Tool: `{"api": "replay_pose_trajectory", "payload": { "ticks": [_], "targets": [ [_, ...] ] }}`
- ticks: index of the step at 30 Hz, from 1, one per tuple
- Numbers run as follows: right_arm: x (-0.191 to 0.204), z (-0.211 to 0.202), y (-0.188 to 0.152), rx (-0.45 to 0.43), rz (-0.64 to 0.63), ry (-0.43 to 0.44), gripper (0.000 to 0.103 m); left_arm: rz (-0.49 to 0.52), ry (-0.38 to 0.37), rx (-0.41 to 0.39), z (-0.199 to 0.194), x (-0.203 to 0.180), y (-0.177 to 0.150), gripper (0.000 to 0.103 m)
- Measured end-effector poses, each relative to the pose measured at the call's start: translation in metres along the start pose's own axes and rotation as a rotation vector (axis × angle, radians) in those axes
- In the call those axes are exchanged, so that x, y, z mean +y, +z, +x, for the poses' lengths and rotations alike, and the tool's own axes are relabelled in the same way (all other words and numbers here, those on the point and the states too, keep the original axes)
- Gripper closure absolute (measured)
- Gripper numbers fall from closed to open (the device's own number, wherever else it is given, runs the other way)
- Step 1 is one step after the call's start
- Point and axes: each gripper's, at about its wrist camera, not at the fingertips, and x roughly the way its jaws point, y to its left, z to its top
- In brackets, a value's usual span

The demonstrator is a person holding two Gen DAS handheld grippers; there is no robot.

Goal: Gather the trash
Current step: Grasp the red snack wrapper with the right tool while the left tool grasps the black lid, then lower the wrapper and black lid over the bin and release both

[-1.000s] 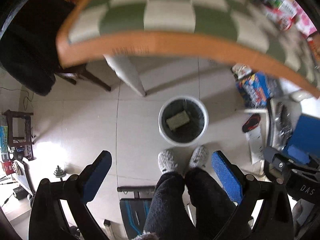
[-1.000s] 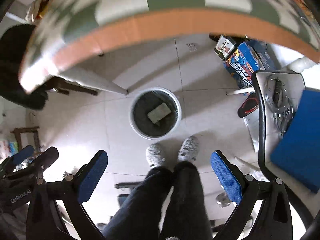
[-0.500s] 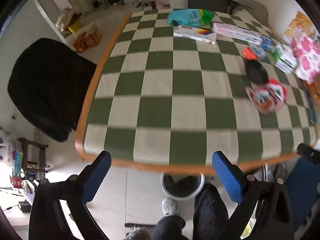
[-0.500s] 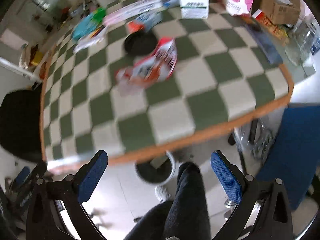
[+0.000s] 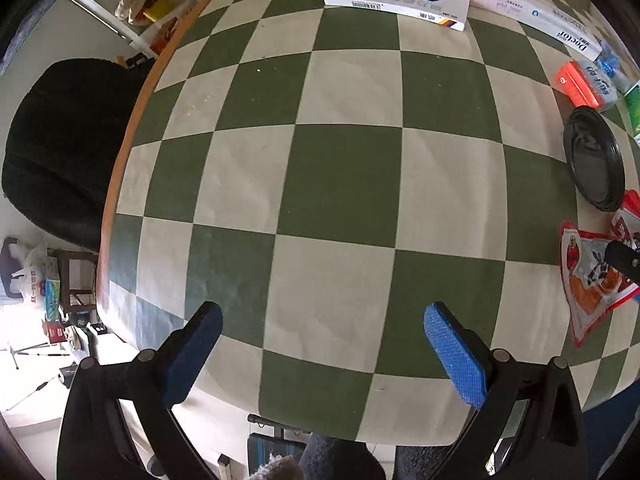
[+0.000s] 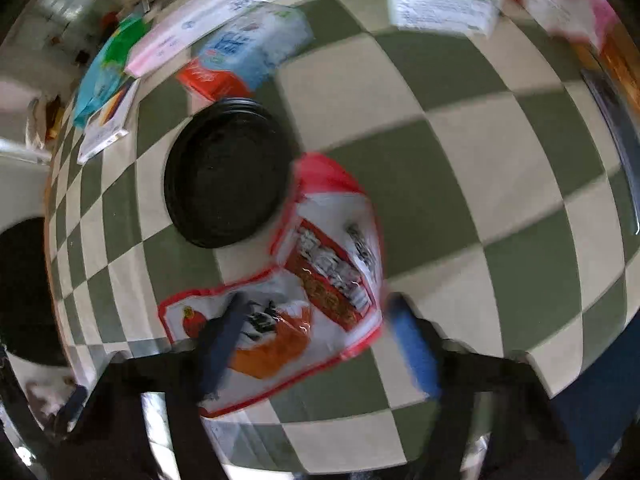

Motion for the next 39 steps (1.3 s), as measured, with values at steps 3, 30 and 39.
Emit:
{"api": "replay_pose_trajectory", "payload": {
  "ticks": [3, 30, 39],
  "targets": [
    [0.008, -0.002, 0.003, -0.047, -0.04, -0.026, 0.07, 0.001, 0.007, 0.005, -0.004, -0.006, 0.004, 0.0],
    [-0.14, -0.047, 0.098, -0.137, 0.153, -0.007, 0.093, 0.195, -0.195, 0.092, 0.011, -0.166, 0.125, 0.005],
    [-0.137, -0.051, 0.095, -0.14, 0.134, 0.014, 0.094, 0.18, -0.201, 0.007, -0.011, -0.16, 0.125, 0.016]
  ]
}}
